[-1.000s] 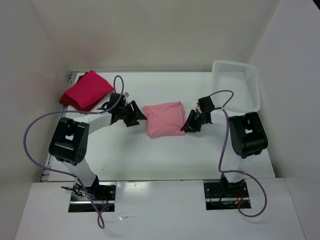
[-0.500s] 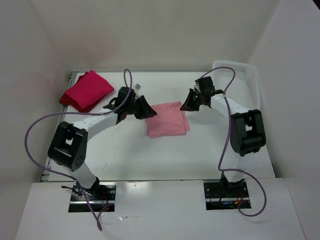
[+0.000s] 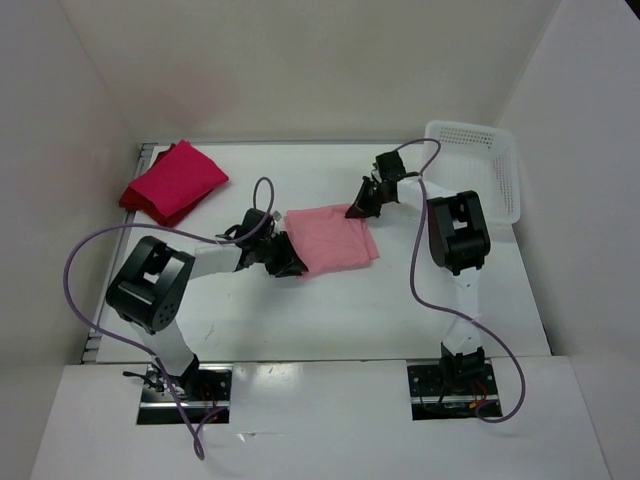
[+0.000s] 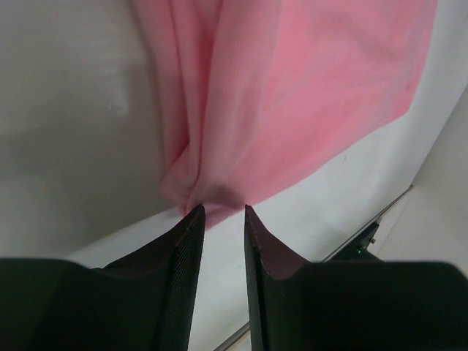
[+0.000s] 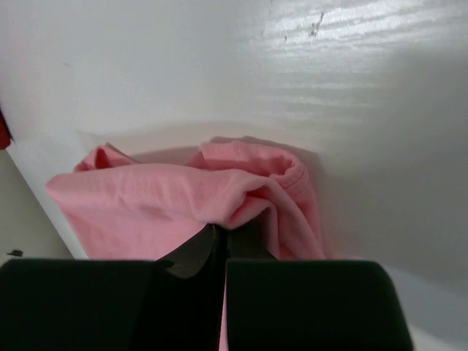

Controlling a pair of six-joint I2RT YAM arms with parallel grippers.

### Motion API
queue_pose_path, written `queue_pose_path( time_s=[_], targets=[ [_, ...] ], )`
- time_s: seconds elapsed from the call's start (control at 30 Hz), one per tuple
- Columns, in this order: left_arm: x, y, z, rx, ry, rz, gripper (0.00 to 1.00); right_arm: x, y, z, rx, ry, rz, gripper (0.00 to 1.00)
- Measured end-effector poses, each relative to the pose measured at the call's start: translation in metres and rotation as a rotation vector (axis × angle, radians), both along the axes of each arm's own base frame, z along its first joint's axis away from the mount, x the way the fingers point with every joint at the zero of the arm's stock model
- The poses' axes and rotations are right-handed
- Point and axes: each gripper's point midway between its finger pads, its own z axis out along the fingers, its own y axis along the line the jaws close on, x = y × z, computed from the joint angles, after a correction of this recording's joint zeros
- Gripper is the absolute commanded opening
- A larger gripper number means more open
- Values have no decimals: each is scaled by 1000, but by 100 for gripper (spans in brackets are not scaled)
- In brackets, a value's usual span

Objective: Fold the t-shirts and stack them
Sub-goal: Smooth out wrinkles on the folded tshirt

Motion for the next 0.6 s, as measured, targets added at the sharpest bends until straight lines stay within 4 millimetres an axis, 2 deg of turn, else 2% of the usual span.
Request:
queue_pose_path(
  time_s=[0.13, 0.2, 0.27, 0.33, 0.4, 0.47, 0.5, 0.53, 0.6],
  targets=[
    [-14, 9, -2, 17, 6, 5, 42, 8, 4, 0, 11, -1, -26, 0],
    [-19, 13, 1, 36, 10, 7, 45, 10, 6, 1, 9, -5, -33, 6],
    [-19, 17, 12, 48, -11, 7, 47, 11, 7, 3, 4, -15, -36, 10],
    [-15, 18, 34, 42, -54, 12, 47, 9, 6, 9, -5, -27, -40, 21],
    [0, 12, 68, 10, -131, 19, 47, 5, 4, 22, -6, -49, -41, 31],
    [22, 1, 104, -36, -222, 21, 47, -1, 2, 43, -3, -89, -35, 33],
    [33, -5, 116, -54, -256, 20, 47, -6, 1, 54, -1, -106, -31, 33],
    [46, -11, 127, -73, -282, 19, 44, -13, 0, 64, 2, -124, -27, 23],
    [73, -24, 133, -103, -315, 15, 44, -30, -2, 82, 15, -158, -13, 14]
  ],
)
